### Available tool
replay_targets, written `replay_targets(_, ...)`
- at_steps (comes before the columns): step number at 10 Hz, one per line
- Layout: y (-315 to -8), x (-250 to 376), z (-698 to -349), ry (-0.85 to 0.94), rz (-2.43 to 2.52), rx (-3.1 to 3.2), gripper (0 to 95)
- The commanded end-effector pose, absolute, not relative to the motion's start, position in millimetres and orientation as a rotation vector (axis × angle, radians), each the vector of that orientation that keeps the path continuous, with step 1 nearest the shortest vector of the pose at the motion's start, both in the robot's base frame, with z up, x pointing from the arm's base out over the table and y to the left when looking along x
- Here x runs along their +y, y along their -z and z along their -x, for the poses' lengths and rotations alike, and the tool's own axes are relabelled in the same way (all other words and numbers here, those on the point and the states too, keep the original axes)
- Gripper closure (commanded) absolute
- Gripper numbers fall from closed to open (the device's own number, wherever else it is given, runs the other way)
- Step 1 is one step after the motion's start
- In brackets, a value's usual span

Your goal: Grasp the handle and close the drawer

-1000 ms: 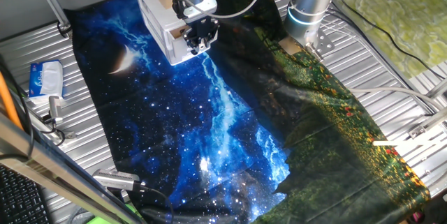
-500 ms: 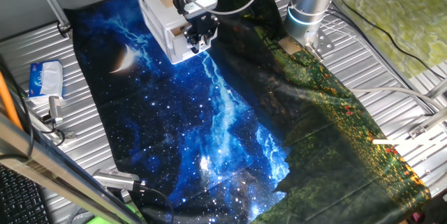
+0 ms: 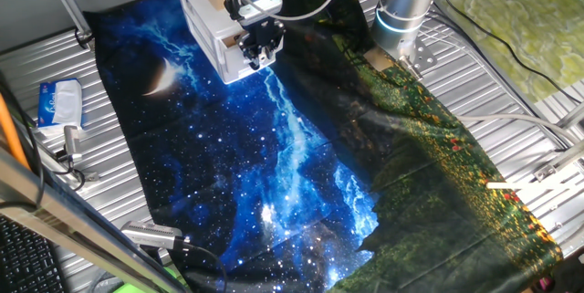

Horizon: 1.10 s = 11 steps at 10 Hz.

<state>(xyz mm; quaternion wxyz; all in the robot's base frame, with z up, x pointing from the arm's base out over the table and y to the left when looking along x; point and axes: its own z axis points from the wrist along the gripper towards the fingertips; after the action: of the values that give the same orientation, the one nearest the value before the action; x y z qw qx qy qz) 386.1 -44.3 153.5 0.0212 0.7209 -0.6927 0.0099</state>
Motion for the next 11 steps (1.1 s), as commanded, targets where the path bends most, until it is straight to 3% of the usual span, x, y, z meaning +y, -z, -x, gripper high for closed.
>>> replay_targets(1,-153.4,-45.1,-388.2,-0.024,-2.242,-2.145,95.0)
replay_targets(11,-150.4,-51.5,-387.5,-0.042,-2.249,-2.151,95.0)
